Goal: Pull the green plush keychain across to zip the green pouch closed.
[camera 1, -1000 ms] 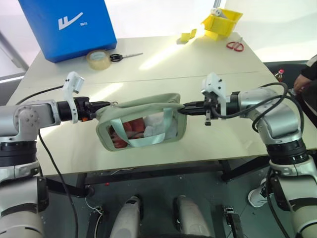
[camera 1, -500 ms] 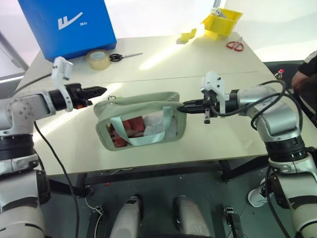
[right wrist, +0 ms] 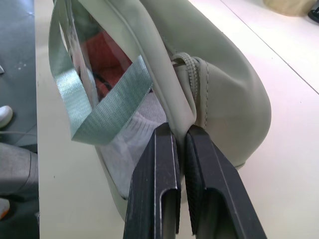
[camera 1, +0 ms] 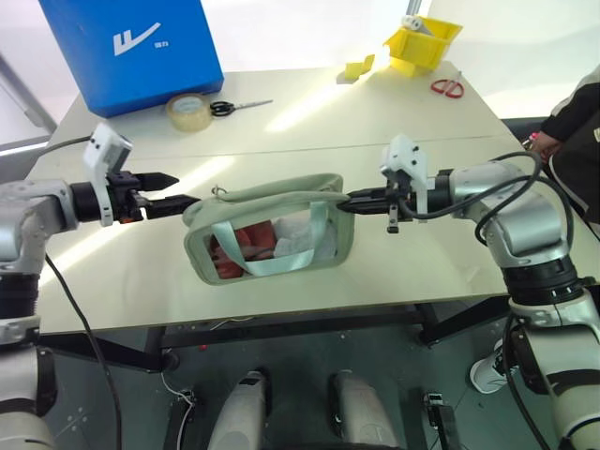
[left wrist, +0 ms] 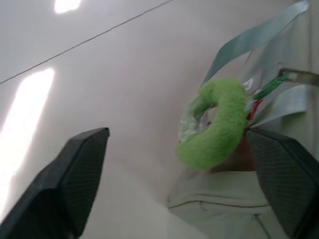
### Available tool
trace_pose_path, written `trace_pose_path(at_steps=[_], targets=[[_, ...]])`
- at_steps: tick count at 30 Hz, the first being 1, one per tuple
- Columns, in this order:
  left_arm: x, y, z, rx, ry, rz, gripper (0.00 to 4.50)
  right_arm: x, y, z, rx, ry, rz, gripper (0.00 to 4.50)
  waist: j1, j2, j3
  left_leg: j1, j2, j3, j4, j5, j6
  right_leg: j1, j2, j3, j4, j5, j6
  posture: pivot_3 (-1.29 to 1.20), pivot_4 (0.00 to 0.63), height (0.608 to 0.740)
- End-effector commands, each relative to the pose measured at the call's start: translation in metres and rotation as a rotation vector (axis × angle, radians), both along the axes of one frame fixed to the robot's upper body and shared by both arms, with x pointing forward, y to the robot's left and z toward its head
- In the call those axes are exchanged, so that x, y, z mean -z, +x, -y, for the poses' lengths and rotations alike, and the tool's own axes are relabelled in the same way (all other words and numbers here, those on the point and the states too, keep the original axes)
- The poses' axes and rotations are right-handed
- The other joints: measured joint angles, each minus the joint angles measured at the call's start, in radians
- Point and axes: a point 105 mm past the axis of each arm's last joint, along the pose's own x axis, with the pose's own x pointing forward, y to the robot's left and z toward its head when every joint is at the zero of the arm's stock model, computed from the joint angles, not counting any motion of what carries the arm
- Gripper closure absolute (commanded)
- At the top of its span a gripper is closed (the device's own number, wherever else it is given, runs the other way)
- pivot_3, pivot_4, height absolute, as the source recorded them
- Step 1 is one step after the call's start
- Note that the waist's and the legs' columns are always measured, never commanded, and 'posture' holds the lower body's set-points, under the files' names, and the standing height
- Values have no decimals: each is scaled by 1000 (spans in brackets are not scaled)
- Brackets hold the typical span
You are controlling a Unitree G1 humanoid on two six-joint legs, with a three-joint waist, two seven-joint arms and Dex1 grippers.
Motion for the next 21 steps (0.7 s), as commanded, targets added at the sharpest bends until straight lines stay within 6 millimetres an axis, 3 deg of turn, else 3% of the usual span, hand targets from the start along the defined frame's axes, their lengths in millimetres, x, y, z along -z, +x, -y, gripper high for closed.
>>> trace_pose_path(at_steps=[1, 14, 18, 21], targets=[[6, -3, 7, 66, 82, 38, 27, -9, 0, 1, -1, -8, 36, 4500, -1, 0, 0, 0, 0, 0, 0, 0, 0, 0, 0, 0, 0, 0, 0, 0, 150, 740], [-4, 0, 39, 202, 63, 150, 27, -9, 1, -1, -2, -12, 40, 4500, -1, 0, 0, 0, 0, 0, 0, 0, 0, 0, 0, 0, 0, 1, 2, 0, 150, 740], [-2, 2, 41, 208, 92, 166, 27, -9, 2, -2, -2, -12, 43, 4500, -2, 0, 0, 0, 0, 0, 0, 0, 0, 0, 0, 0, 0, 1, 2, 0, 150, 740], [-6, 7, 39, 185, 69, 181, 823, -9, 2, -2, 0, -12, 46, 4500, -1, 0, 0, 0, 0, 0, 0, 0, 0, 0, 0, 0, 0, 1, 2, 0, 150, 740]])
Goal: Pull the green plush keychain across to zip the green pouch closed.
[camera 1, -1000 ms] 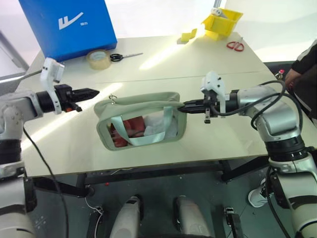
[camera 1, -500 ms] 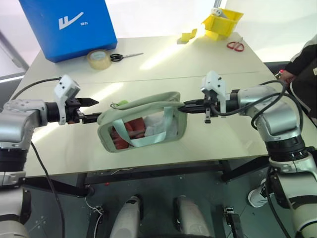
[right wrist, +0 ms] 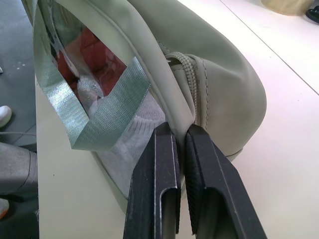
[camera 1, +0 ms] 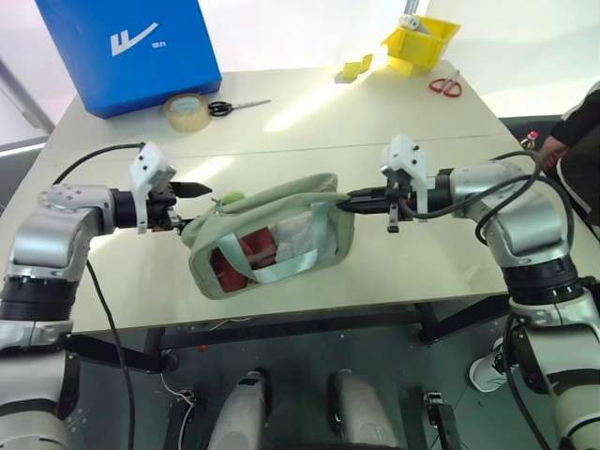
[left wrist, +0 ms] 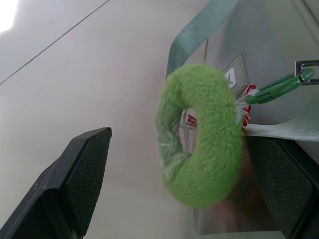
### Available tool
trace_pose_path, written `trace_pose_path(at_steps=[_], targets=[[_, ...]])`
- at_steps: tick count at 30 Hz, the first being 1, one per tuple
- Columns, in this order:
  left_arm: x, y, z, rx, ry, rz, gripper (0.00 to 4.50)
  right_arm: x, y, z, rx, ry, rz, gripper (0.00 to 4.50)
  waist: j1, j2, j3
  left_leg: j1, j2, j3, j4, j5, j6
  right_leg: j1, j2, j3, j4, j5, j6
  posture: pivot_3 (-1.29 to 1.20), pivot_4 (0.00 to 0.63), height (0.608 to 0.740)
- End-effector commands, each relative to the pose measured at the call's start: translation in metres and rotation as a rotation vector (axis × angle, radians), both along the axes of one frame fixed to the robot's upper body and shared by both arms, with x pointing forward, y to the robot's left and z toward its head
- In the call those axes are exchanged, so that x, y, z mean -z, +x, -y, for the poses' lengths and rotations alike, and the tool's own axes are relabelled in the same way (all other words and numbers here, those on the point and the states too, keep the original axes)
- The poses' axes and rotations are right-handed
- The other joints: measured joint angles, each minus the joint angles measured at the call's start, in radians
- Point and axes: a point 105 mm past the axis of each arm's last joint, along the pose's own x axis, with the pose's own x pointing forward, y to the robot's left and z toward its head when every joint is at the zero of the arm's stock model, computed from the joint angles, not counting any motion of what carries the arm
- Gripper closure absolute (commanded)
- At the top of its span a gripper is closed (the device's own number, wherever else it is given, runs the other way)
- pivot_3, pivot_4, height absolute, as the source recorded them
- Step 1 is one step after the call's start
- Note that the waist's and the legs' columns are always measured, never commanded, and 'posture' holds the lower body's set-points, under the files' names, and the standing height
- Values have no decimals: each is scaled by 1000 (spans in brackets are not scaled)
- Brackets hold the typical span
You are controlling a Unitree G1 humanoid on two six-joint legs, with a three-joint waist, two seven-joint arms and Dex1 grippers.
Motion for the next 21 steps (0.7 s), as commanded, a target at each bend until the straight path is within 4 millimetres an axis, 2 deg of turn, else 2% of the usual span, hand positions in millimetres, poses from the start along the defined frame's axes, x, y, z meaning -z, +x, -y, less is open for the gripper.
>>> trace_pose_path(at_steps=[1, 2, 3, 7, 11, 14, 21], targets=[[-15, 3, 0, 2, -11, 57, 1329, -9, 2, -2, -3, -8, 41, 4500, 0, 0, 0, 0, 0, 0, 0, 0, 0, 0, 0, 0, 0, 0, 0, 0, 150, 740], [-16, 3, 0, 6, -12, 56, 1928, -9, 2, -2, -2, -7, 41, 4500, 0, 0, 0, 0, 0, 0, 0, 0, 0, 0, 0, 0, 0, 0, 0, 0, 150, 740], [-16, 3, -1, 5, -4, 58, 2231, -9, 2, -2, 0, -7, 42, 4500, 0, 0, 0, 0, 0, 0, 0, 0, 0, 0, 0, 0, 0, 0, 0, 0, 150, 740], [-19, 6, -6, -18, 19, 88, 4378, -10, 2, -1, 2, -7, 46, 4500, 0, 0, 0, 0, 0, 0, 0, 0, 0, 0, 0, 0, 0, 0, 0, 0, 150, 740], [-48, 40, -24, -219, -12, 234, 4446, -16, 5, -2, 21, 19, 59, 4500, 3, 0, 0, 0, 0, 0, 0, 0, 0, 0, 0, 0, 1, 0, 0, 0, 150, 740], [-62, 54, -28, -287, -27, 297, 4446, -22, 6, -4, 31, 46, 65, 4500, 6, 0, 0, 0, 0, 0, 1, 0, 0, 1, 0, 0, 0, 0, 1, 0, 150, 740], [-72, 60, -18, -273, -29, 371, 4446, -27, 4, -9, 25, 70, 69, 4500, 1, 0, 0, -1, -1, 0, 1, 0, 0, 0, 0, 0, 1, 0, 1, 0, 150, 740]])
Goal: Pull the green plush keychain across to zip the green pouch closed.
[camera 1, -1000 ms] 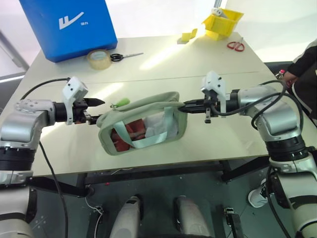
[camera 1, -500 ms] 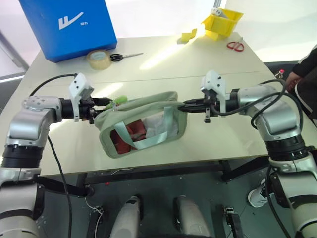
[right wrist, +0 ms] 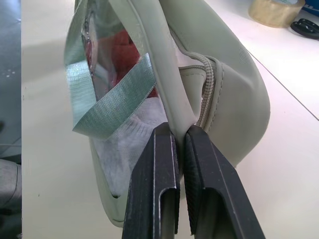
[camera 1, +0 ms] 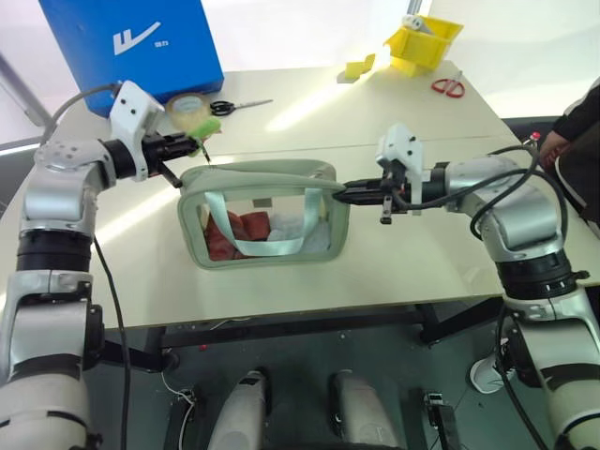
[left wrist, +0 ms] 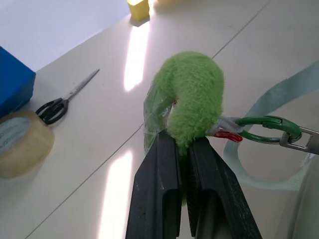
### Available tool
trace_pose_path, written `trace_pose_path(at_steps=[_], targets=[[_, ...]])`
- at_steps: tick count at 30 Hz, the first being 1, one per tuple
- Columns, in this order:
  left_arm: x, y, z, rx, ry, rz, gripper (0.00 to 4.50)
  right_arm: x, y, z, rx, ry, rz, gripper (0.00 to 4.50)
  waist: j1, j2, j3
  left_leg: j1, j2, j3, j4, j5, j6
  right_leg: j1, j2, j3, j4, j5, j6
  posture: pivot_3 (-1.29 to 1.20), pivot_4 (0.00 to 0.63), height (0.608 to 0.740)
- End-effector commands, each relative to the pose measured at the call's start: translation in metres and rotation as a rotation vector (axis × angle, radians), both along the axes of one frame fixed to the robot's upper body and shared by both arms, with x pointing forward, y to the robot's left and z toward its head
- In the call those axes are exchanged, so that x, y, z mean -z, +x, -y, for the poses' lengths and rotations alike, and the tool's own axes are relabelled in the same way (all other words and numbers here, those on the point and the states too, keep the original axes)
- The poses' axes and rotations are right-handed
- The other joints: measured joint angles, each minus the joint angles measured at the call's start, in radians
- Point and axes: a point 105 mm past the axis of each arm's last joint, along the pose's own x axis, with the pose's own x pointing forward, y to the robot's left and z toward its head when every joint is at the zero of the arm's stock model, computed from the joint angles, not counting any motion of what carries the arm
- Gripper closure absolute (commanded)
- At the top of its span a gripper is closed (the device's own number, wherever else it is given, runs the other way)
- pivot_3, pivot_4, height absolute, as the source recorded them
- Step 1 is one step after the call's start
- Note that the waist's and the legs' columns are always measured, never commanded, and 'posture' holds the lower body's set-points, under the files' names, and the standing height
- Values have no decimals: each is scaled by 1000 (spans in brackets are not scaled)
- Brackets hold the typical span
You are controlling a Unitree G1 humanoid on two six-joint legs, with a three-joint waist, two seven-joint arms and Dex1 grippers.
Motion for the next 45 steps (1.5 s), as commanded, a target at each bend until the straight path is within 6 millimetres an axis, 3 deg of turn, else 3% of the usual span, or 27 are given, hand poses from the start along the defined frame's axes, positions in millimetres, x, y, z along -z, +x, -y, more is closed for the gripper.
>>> trace_pose_path(at_steps=[1, 7, 12, 17, 23, 26, 33, 42, 45], targets=[[-27, 1, -3, -35, 18, 128, 4446, -19, -2, -1, -1, 32, 60, 4500, -1, 0, 0, 0, 0, 0, 0, 0, 0, 0, 0, 0, 0, 0, 0, 0, 150, 740], [-41, -16, 11, 107, 70, 180, 4446, -14, -3, 2, 6, 17, 45, 4500, -1, 0, 0, 0, 0, 0, 0, 0, 0, 0, 0, 0, 0, 0, 0, 0, 150, 740], [-53, -44, 41, 314, 130, 230, 4446, -10, -2, 4, 10, 11, 34, 4500, -1, 0, 0, 0, 0, 0, 0, 0, 0, 0, 0, 0, 0, 0, 0, 0, 150, 740], [-45, -60, 61, 446, 314, 269, 4446, -9, -1, 3, 10, 12, 31, 4500, -1, 0, 0, 0, 0, 0, 0, 0, 0, 0, 0, 0, 0, 0, 0, 0, 150, 740], [-20, -50, 63, 460, 533, 310, 4446, -9, 0, 0, 4, 17, 32, 4500, -1, 0, 0, 0, 0, 0, 0, 0, 0, 0, 0, 0, 0, 0, 0, 0, 150, 740], [-18, -48, 62, 469, 556, 315, 3397, -9, -1, 0, 2, 17, 32, 4500, -1, 0, 0, 0, 0, 0, 0, 0, 0, 0, 0, 0, 0, 0, 0, 0, 150, 740], [-42, -41, 51, 401, 584, 379, 51, -7, -1, 1, 7, 16, 31, 4500, -1, 0, 0, 0, 0, 0, 0, 0, 0, 0, 0, 0, 0, 0, 0, 0, 150, 740], [-65, -42, 7, 272, 675, 341, 51, -5, -1, 0, 0, 13, 30, 4500, -5, 0, 0, 0, 0, 0, 0, 0, 0, 0, 1, 0, 1, 0, 0, 0, 150, 740], [-70, -49, -10, 221, 609, 290, 51, -5, -2, 0, -2, 10, 31, 4500, -4, 0, 0, 0, 0, 0, 0, 0, 0, 0, 1, 0, 1, 0, 0, 0, 150, 740]])
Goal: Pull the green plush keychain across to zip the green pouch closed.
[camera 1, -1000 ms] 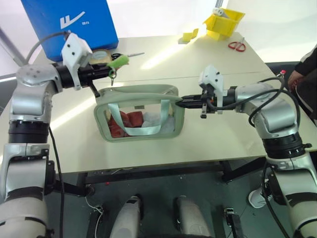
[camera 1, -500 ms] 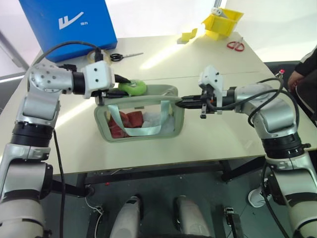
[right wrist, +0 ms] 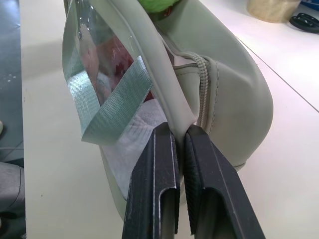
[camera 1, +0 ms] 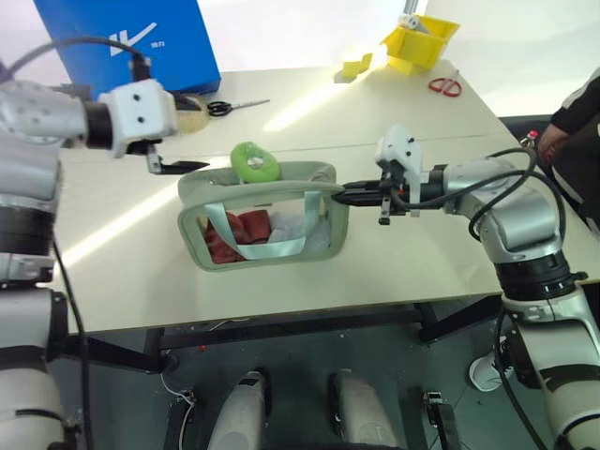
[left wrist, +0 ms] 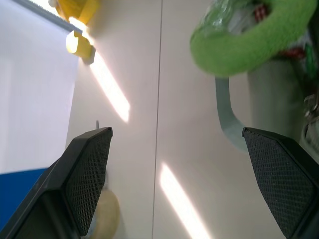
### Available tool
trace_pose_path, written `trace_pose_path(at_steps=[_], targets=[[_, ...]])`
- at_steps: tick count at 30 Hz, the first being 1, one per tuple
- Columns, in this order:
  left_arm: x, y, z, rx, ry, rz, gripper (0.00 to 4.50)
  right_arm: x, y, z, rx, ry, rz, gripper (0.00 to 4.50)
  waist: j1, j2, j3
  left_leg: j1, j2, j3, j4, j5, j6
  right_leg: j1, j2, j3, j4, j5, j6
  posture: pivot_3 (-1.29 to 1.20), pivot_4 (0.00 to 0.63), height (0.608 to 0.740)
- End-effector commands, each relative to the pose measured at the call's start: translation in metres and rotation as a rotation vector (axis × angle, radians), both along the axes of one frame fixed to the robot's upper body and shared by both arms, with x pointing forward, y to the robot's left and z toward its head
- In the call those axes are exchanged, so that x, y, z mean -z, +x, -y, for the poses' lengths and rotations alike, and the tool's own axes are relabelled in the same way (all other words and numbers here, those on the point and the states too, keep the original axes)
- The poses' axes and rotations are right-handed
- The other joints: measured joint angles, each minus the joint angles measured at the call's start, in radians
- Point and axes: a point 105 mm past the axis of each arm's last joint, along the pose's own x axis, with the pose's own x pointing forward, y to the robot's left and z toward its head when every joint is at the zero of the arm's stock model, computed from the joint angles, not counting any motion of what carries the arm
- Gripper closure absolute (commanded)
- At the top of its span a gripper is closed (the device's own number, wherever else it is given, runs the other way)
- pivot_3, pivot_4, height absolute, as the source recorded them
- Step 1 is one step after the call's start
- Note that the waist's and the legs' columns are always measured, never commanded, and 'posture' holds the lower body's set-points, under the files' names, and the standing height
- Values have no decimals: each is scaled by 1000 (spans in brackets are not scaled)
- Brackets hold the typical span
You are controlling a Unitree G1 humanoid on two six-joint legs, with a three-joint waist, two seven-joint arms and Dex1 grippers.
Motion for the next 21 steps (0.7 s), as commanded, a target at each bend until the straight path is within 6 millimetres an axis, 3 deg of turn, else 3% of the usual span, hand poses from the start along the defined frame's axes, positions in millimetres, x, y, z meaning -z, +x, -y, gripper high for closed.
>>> trace_pose_path(at_steps=[1, 3, 8, 13, 18, 21], targets=[[-23, -18, -17, -48, -155, -32, 51, -8, -2, 0, -8, 3, 42, 4500, 0, 0, 0, 0, 0, 0, 0, 0, 0, 0, 0, 0, 0, 0, 0, 0, 150, 740], [-22, -35, -15, -37, -270, -154, 51, -8, -3, 1, -9, 1, 42, 4500, -4, 0, 0, 0, 0, 0, 0, 0, 0, 0, 0, 0, 0, 0, 0, 0, 150, 740], [-3, -68, -10, -57, -372, -341, 51, -7, -3, 0, -17, -6, 42, 4500, -10, 0, 0, 0, 0, 0, -1, 0, 0, 0, 0, 0, 1, -1, 1, 0, 150, 740], [25, -91, -1, -72, -353, -462, 51, -6, -3, -1, -28, -8, 41, 4500, -5, 0, 0, 1, 1, -1, 0, 0, 0, 0, 0, 0, 0, -1, 0, 0, 150, 740], [58, -91, 0, -112, -288, -477, 51, -7, -3, -4, -36, -5, 41, 4500, 0, 0, 0, 1, 1, -1, 0, 0, 0, 0, 0, 0, 0, -2, -3, 0, 150, 740], [75, -77, -2, -150, -265, -420, 919, -7, -4, -6, -43, -5, 42, 4500, 2, 0, 0, 1, 1, 0, 0, 0, 0, 1, 0, 0, 0, -2, -3, 0, 150, 740]])
